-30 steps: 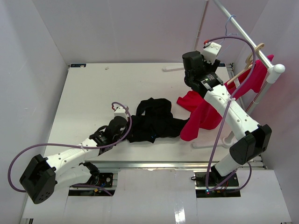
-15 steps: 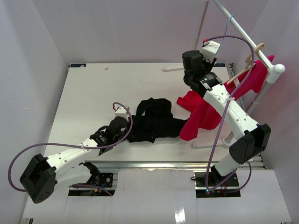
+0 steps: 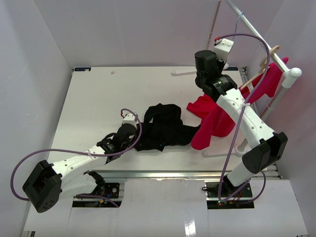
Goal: Place the t-shirt on the hanger
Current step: Pick up the hanger from the clothesline, then place the T-shirt on the hanger.
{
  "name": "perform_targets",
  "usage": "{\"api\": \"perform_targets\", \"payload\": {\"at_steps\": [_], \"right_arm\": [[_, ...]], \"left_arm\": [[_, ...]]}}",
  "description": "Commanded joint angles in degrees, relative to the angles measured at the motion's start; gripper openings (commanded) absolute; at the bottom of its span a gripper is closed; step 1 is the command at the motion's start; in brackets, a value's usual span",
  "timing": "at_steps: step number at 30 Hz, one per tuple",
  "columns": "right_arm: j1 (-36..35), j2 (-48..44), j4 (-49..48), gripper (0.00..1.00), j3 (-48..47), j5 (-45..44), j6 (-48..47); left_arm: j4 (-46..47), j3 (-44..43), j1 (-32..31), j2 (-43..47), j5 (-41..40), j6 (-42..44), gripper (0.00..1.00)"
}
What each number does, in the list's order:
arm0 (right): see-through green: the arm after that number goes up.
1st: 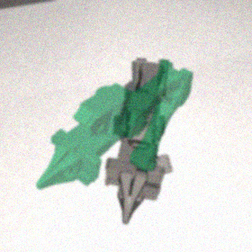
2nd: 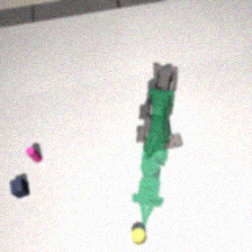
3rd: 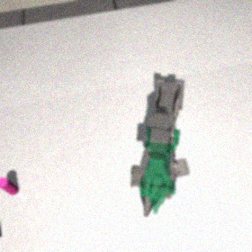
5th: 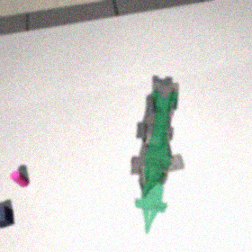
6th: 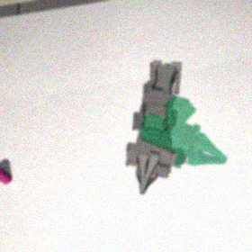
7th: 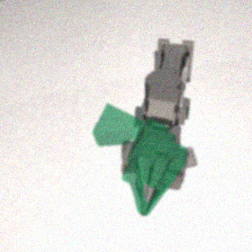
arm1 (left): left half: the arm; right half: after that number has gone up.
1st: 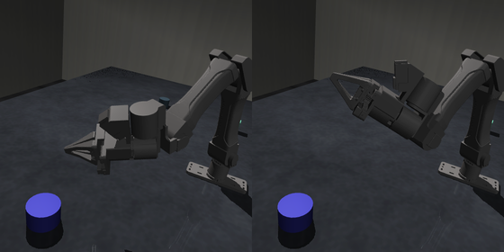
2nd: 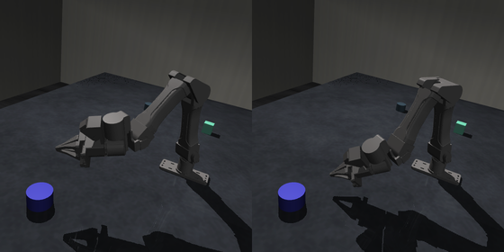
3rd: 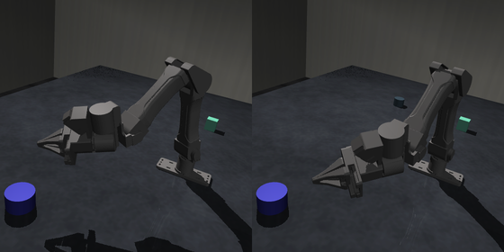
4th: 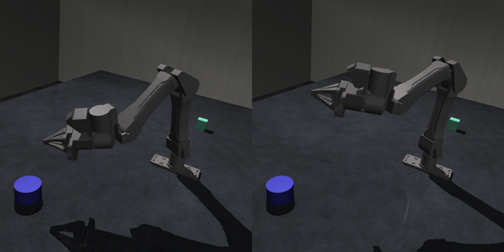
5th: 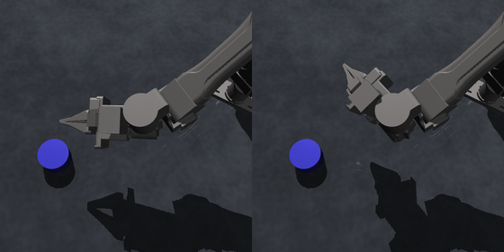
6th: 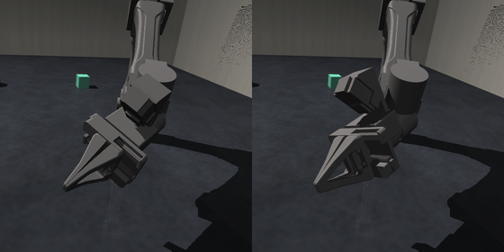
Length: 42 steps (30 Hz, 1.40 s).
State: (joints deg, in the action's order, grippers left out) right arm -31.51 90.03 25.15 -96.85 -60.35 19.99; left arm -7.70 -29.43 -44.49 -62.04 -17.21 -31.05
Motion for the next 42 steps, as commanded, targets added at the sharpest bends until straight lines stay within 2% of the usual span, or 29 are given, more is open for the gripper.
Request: {"api": "perform_targets", "payload": {"at_steps": [1, 8, 15, 20, 25, 27, 30, 32, 35, 37, 42], "right_arm": [[0.14, -2.97, -2.29, 0.08, -4.53, -0.89, -3.88], [0.22, -6.02, -3.43, 0.08, -5.33, 4.39, -8.22], [0.13, -9.44, -0.69, 0.08, -0.49, 14.37, -8.76], [-0.31, -10.05, 3.56, 0.08, 2.01, 32.37, -10.67], [-3.61, -12.25, 5.30, 0.08, 6.53, 41.90, -12.41], [-4.23, -15.31, 1.01, 0.08, 12.90, 47.21, -13.08], [-4.50, -23.94, -5.36, 0.08, 22.71, 56.24, -14.94], [-4.62, -29.35, -6.96, 0.08, 27.72, 58.82, -16.40], [-4.62, -37.25, -7.86, 0.08, 32.59, 57.49, -18.12], [-4.53, -44.65, -8.86, 0.08, 36.54, 59.58, -17.81], [-4.56, -51.08, -2.81, 0.08, 38.69, 67.19, -17.70]], "left_arm": [[-0.19, -1.41, -0.50, 1.06, 0.09, 0.20, 0.00], [-0.29, -1.33, -0.51, 0.95, -0.19, 0.20, 0.00], [-0.19, -1.32, -0.51, 0.42, -0.45, -0.68, 0.00], [0.93, -1.24, -0.51, -0.79, -0.28, -0.51, 0.00], [0.96, -2.62, -0.38, -2.29, -1.34, -1.53, 0.00], [-1.44, -6.17, 0.46, -3.82, -2.01, -4.68, 0.00], [-5.91, -13.17, 0.81, -5.34, 4.09, -6.28, 0.00], [-7.71, -17.76, 1.02, -6.64, 5.61, -5.64, 0.00], [-11.07, -23.99, 1.94, -9.71, 7.98, -4.92, 0.00], [-14.26, -28.96, 2.38, -11.73, 8.42, -5.07, 0.00], [-16.01, -33.99, 4.96, -15.55, 10.04, -3.51, 0.00]]}}
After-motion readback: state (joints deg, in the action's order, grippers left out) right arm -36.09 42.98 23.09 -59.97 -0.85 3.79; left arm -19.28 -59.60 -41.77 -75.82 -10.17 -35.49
